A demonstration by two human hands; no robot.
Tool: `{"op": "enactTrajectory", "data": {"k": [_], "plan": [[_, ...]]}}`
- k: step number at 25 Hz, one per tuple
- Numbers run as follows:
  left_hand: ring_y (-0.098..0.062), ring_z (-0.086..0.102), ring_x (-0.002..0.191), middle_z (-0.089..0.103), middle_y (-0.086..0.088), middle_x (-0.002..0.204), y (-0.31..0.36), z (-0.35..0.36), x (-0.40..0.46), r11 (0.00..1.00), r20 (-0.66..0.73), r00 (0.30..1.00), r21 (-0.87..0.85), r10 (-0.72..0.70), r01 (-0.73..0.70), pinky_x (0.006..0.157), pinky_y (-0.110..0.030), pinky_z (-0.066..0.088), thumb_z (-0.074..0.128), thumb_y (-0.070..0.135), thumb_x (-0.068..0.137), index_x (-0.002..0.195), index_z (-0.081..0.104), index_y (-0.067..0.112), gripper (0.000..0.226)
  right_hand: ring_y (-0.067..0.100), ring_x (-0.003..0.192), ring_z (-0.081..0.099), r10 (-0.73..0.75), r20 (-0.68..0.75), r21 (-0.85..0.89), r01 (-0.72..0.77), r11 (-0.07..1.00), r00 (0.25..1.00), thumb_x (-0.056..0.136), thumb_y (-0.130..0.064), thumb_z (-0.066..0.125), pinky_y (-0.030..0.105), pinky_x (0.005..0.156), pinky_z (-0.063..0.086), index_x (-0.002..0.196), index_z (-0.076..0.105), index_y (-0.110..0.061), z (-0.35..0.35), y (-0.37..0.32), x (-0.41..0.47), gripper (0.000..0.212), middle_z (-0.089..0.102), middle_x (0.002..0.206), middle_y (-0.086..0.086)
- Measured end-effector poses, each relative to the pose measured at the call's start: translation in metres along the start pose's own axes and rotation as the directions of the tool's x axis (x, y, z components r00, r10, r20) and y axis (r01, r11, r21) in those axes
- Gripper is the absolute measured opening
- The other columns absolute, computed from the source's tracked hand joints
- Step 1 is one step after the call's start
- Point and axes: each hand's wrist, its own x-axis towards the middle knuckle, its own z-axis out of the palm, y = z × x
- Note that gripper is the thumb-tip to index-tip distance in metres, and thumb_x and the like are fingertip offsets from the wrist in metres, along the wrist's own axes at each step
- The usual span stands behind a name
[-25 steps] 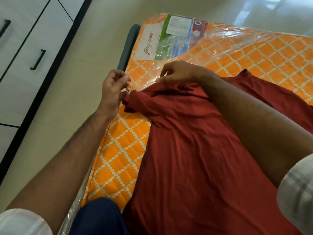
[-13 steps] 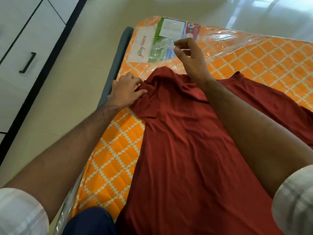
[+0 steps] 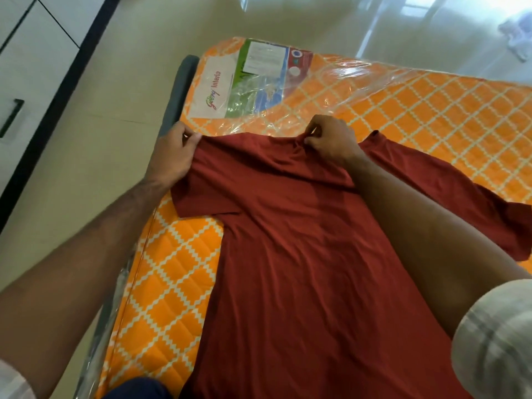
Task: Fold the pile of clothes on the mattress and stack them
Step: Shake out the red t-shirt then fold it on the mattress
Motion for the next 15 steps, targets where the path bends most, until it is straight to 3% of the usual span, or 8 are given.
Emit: {"op": "enactTrajectory", "data": {"k": [2, 5, 7, 8, 10, 11, 13, 15], "plan": [[-0.024, 0.055, 0.101, 0.057, -0.009, 0.111, 0.000, 0.001, 0.004, 0.990, -0.033, 0.996, 0.121, 0.083, -0.078, 0.082, -0.034, 0.040, 0.060, 0.036, 0.097, 0.112, 0.058, 0.012, 0.029, 0.022, 0.099, 0.065, -0.005, -0.042, 0.012, 0.005, 1.000, 0.999, 0.087, -0.022, 0.069, 0.046, 0.091, 0.050, 0.098, 0.065, -0.026, -0.003, 0.002, 0.004, 0.012, 0.062, 0.091, -0.009], [-0.030, 0.048, 0.114, 0.051, -0.011, 0.125, 0.014, -0.002, -0.012, 0.878, -0.176, 0.944, 0.445, 0.281, -0.178, 0.088, -0.046, 0.037, 0.057, 0.035, 0.096, 0.124, 0.053, 0.018, 0.033, 0.015, 0.099, 0.062, 0.125, -0.378, 0.254, -0.027, 0.967, 0.917, 0.092, -0.015, 0.060, 0.043, 0.090, 0.052, 0.110, 0.060, -0.019, -0.002, 0.006, 0.005, 0.018, 0.062, 0.102, -0.008], [-0.031, 0.051, 0.111, 0.054, -0.010, 0.124, 0.035, 0.004, -0.034, 0.805, -0.138, 0.856, 0.441, 0.498, -0.396, 0.087, -0.046, 0.037, 0.054, 0.028, 0.096, 0.123, 0.055, 0.018, 0.029, 0.015, 0.105, 0.058, 0.078, -0.511, 0.252, 0.063, 0.966, 0.856, 0.092, -0.015, 0.058, 0.042, 0.092, 0.051, 0.117, 0.058, -0.015, 0.004, -0.001, -0.009, 0.024, 0.060, 0.113, -0.003], [-0.032, 0.054, 0.108, 0.057, -0.011, 0.124, 0.041, 0.014, -0.047, 0.727, -0.035, 0.785, 0.404, 0.618, -0.555, 0.086, -0.047, 0.040, 0.054, 0.024, 0.094, 0.121, 0.058, 0.016, 0.028, 0.019, 0.108, 0.056, -0.006, -0.519, 0.166, 0.108, 0.980, 0.854, 0.092, -0.016, 0.057, 0.043, 0.093, 0.049, 0.118, 0.058, -0.014, 0.013, -0.007, -0.019, 0.027, 0.059, 0.118, 0.002], [-0.034, 0.057, 0.112, 0.058, -0.012, 0.132, 0.042, 0.045, -0.076, 0.499, 0.249, 0.603, 0.375, 0.758, -0.781, 0.088, -0.048, 0.044, 0.054, 0.025, 0.094, 0.125, 0.060, 0.013, 0.034, 0.027, 0.113, 0.051, -0.188, -0.435, -0.040, 0.189, 0.981, 0.881, 0.090, -0.020, 0.054, 0.044, 0.093, 0.043, 0.122, 0.057, -0.013, 0.038, -0.015, -0.049, 0.033, 0.054, 0.125, 0.008], [-0.033, 0.055, 0.121, 0.053, -0.011, 0.141, 0.034, 0.059, -0.090, 0.429, 0.369, 0.566, 0.392, 0.737, -0.814, 0.094, -0.048, 0.043, 0.051, 0.031, 0.096, 0.133, 0.057, 0.013, 0.041, 0.029, 0.117, 0.049, -0.249, -0.350, -0.111, 0.224, 0.968, 0.903, 0.091, -0.023, 0.054, 0.045, 0.096, 0.042, 0.127, 0.056, -0.015, 0.051, -0.017, -0.063, 0.037, 0.053, 0.130, 0.008], [-0.029, 0.039, 0.143, 0.035, -0.007, 0.160, 0.012, 0.072, -0.102, 0.443, 0.476, 0.615, 0.430, 0.629, -0.786, 0.111, -0.051, 0.034, 0.042, 0.047, 0.100, 0.151, 0.041, 0.017, 0.059, 0.028, 0.136, 0.039, -0.268, -0.177, -0.196, 0.233, 0.953, 0.947, 0.097, -0.039, 0.050, 0.047, 0.110, 0.034, 0.145, 0.047, -0.020, 0.071, -0.009, -0.075, 0.051, 0.044, 0.149, 0.005], [-0.028, 0.016, 0.154, 0.016, -0.003, 0.168, -0.003, 0.068, -0.104, 0.493, 0.498, 0.657, 0.434, 0.566, -0.754, 0.119, -0.057, 0.019, 0.033, 0.058, 0.101, 0.160, 0.024, 0.022, 0.069, 0.025, 0.153, 0.019, -0.233, -0.052, -0.252, 0.213, 0.944, 0.971, 0.100, -0.058, 0.037, 0.048, 0.122, 0.016, 0.157, 0.032, -0.025, 0.075, 0.004, -0.065, 0.066, 0.029, 0.163, 0.001]]}}
